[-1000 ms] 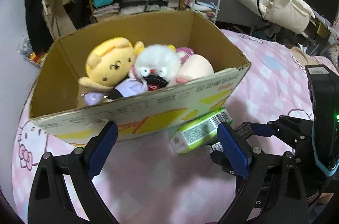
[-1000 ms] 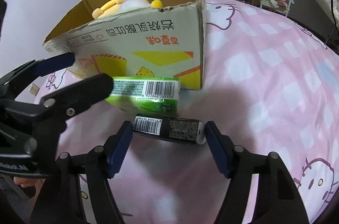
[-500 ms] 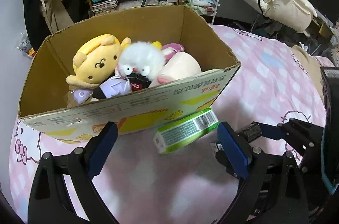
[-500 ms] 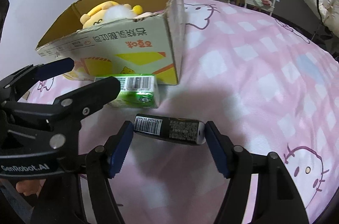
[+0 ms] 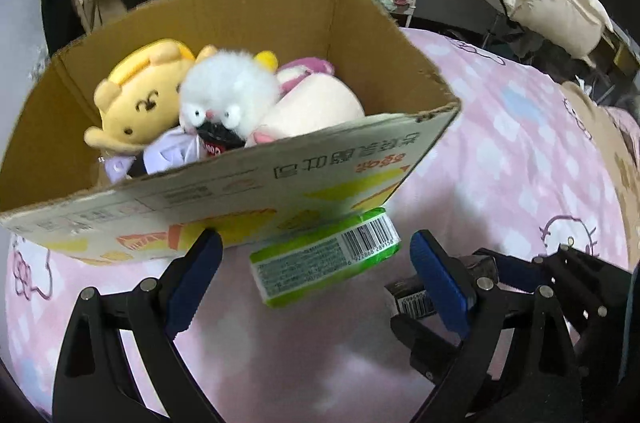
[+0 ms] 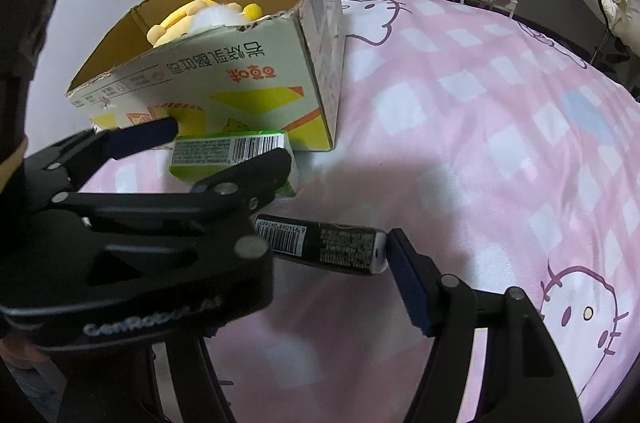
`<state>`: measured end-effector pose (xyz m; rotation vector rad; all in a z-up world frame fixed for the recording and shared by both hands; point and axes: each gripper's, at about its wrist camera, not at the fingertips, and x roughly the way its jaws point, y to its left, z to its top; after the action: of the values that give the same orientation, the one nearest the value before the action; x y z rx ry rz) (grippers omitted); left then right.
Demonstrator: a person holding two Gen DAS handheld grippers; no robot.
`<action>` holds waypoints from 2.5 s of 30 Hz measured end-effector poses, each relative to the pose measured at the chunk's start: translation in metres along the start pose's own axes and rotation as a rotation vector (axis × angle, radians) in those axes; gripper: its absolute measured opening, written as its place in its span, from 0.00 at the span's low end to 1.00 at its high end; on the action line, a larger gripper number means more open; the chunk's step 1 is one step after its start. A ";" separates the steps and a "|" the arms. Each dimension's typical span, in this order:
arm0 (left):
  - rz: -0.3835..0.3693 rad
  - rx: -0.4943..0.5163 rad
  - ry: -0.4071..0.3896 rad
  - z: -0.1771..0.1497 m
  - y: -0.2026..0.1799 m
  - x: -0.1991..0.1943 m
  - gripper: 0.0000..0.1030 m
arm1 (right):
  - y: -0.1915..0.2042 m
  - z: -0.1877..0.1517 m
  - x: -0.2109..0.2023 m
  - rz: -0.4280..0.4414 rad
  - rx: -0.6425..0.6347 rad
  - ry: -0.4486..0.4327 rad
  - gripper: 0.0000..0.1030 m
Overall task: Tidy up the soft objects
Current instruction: 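Close the right gripper on the black box while the left gripper grasps the green box, then lift the black box and green box with both grippers over the box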
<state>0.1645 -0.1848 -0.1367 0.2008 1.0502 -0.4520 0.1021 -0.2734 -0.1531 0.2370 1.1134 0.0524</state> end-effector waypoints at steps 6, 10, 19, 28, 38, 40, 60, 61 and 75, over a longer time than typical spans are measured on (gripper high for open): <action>-0.026 -0.071 0.044 -0.002 0.008 0.013 0.91 | 0.000 0.000 0.001 0.000 -0.001 0.004 0.71; -0.079 -0.090 0.055 -0.006 0.013 0.013 0.78 | -0.001 0.000 0.001 -0.001 -0.002 0.006 0.71; -0.058 -0.061 0.054 -0.009 0.005 0.007 0.76 | -0.001 0.000 0.000 -0.003 -0.004 0.004 0.71; -0.045 -0.105 0.041 -0.014 0.017 0.000 0.76 | -0.002 -0.001 -0.002 -0.001 -0.002 -0.001 0.71; 0.003 -0.168 -0.014 -0.025 0.038 -0.022 0.76 | 0.003 -0.003 -0.004 -0.028 -0.020 -0.015 0.71; 0.003 -0.190 -0.027 -0.029 0.045 -0.029 0.76 | 0.002 -0.003 -0.006 -0.037 -0.020 -0.025 0.71; 0.193 -0.201 -0.405 -0.055 0.071 -0.157 0.76 | 0.031 0.003 -0.078 0.033 -0.103 -0.362 0.71; 0.199 -0.196 -0.425 -0.055 0.072 -0.163 0.76 | 0.034 0.003 -0.083 0.026 -0.116 -0.384 0.71; 0.219 -0.106 -0.599 -0.035 0.073 -0.225 0.76 | 0.073 0.033 -0.143 0.040 -0.190 -0.641 0.71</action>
<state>0.0761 -0.0477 0.0378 0.0753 0.4554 -0.2316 0.0742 -0.2306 0.0023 0.0915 0.4613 0.1085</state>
